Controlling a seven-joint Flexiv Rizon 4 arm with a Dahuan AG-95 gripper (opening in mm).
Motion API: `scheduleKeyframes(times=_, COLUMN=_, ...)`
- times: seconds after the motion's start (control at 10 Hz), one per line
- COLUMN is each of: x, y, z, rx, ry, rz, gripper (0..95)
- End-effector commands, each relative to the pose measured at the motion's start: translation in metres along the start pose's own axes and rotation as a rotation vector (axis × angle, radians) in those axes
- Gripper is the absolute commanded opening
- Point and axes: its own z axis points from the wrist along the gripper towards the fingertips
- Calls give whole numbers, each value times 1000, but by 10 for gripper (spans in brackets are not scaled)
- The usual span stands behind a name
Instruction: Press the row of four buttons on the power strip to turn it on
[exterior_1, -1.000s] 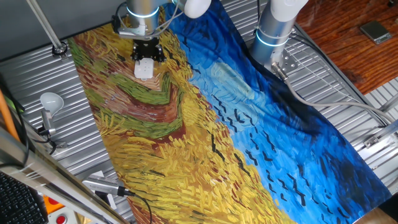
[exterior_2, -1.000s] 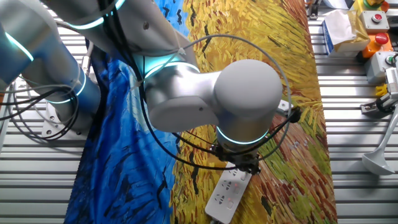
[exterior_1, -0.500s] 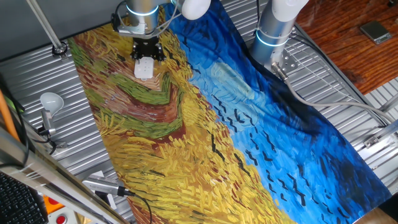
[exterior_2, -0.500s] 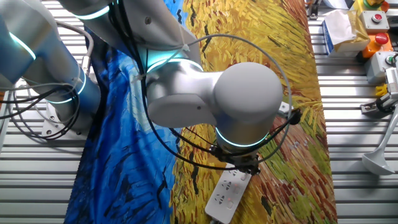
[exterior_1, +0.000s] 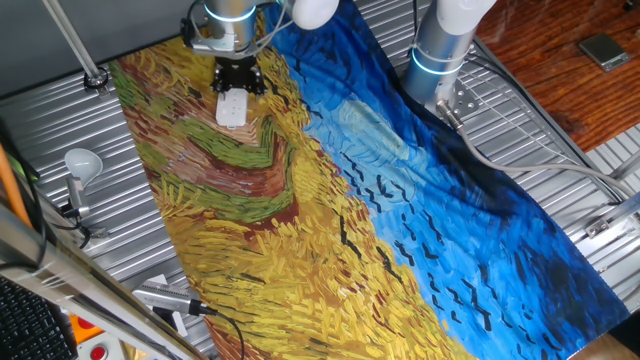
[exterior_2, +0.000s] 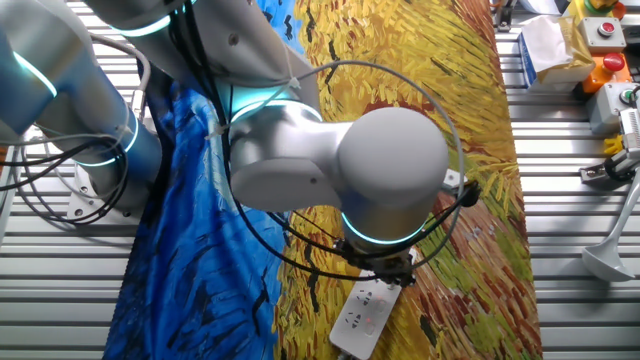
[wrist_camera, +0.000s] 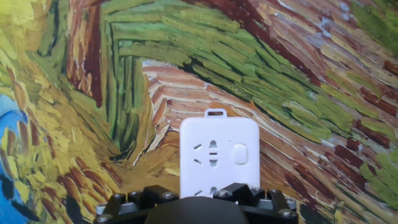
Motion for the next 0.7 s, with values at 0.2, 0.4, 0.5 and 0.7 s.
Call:
scheduleKeyframes(times=0.2, x=1, y=0, z=4, rx=6, ry=-3, rz=-2, gripper=760)
scheduleKeyframes(times=0.4, x=3, y=-1, z=5, rx=8, ry=-9, rz=-4, gripper=760)
scheduleKeyframes(times=0.5, x=5, y=-1, z=3, rx=9, ry=-9, rz=-7, gripper=760)
scheduleKeyframes(times=0.7, x=8, y=-1, z=3, rx=10, ry=-8, rz=-13, gripper=760)
